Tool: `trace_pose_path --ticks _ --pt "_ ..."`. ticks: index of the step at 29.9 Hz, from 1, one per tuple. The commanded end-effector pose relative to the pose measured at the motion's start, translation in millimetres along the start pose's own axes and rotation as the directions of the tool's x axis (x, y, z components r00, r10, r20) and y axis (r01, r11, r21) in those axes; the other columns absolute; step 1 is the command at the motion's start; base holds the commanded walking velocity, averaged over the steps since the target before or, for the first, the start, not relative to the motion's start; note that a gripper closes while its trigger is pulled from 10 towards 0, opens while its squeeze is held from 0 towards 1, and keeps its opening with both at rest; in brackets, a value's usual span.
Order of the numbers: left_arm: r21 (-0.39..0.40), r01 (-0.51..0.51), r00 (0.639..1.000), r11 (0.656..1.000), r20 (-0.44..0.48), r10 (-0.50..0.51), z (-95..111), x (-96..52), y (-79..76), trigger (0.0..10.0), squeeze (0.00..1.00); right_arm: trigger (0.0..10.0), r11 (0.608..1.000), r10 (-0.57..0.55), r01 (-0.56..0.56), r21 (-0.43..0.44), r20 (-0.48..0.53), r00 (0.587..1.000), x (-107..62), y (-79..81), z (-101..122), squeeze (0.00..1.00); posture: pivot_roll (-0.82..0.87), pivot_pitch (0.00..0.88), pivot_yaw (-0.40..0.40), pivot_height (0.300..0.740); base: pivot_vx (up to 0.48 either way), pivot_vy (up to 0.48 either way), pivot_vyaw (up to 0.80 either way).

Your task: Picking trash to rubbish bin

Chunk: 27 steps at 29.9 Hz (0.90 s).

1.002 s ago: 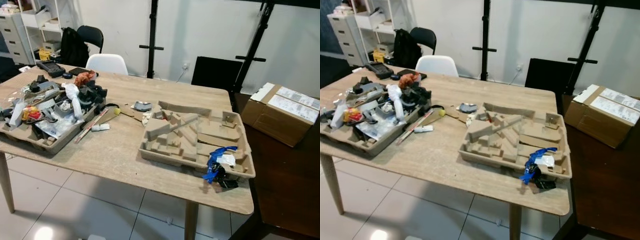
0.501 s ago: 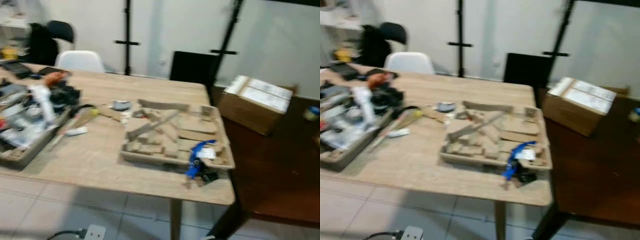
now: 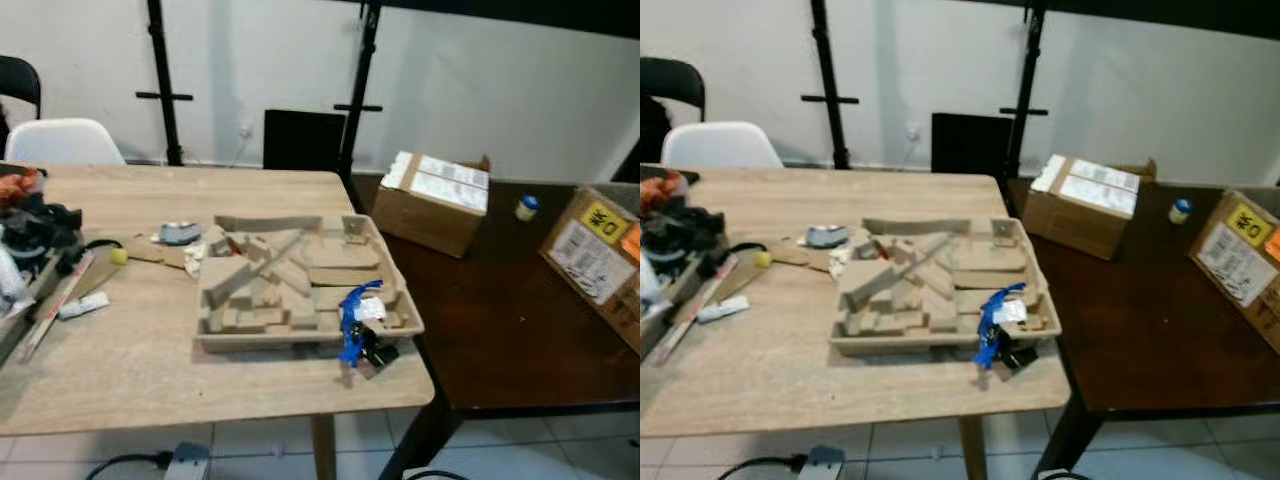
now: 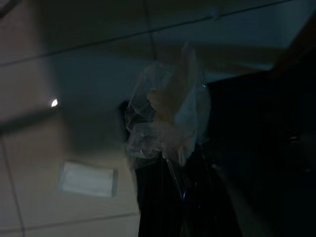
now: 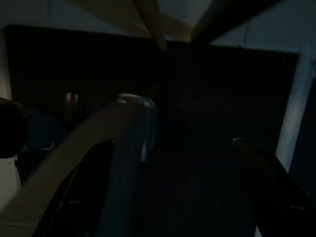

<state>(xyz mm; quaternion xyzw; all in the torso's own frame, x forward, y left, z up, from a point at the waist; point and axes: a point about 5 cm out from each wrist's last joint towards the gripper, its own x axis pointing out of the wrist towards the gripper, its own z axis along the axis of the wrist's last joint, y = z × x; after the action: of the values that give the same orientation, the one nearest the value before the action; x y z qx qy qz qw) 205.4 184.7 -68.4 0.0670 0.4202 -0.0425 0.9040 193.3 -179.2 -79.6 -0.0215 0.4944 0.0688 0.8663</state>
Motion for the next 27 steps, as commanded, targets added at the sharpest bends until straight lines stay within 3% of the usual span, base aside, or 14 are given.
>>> trace_pose_path --ticks 1,18,27 --pt "0.028 -0.003 0.999 1.0 -0.047 0.004 -11.6 -1.9 0.5 10.0 0.0 10.0 1.0 -0.007 0.008 0.005 -0.033 0.999 -1.1 -3.3 -8.9 0.0 0.09 0.065 -0.04 0.74 0.0 0.0 0.0" --pt "0.011 0.007 1.0 1.0 -0.023 -0.006 -7.2 -0.7 -1.0 10.0 0.0 10.0 1.0 -0.011 0.011 -0.006 -0.041 0.999 -2.0 -7.1 -11.3 0.0 0.08 0.028 -0.04 0.74 0.0 0.0 0.0" --pt "-0.013 0.023 1.0 1.0 -0.017 -0.023 -5.5 0.0 -4.4 10.0 0.0 10.0 1.0 -0.006 0.005 -0.013 -0.031 1.0 -1.7 -7.1 -7.4 0.0 0.07 0.023 -0.04 0.74 0.0 -0.334 0.0"
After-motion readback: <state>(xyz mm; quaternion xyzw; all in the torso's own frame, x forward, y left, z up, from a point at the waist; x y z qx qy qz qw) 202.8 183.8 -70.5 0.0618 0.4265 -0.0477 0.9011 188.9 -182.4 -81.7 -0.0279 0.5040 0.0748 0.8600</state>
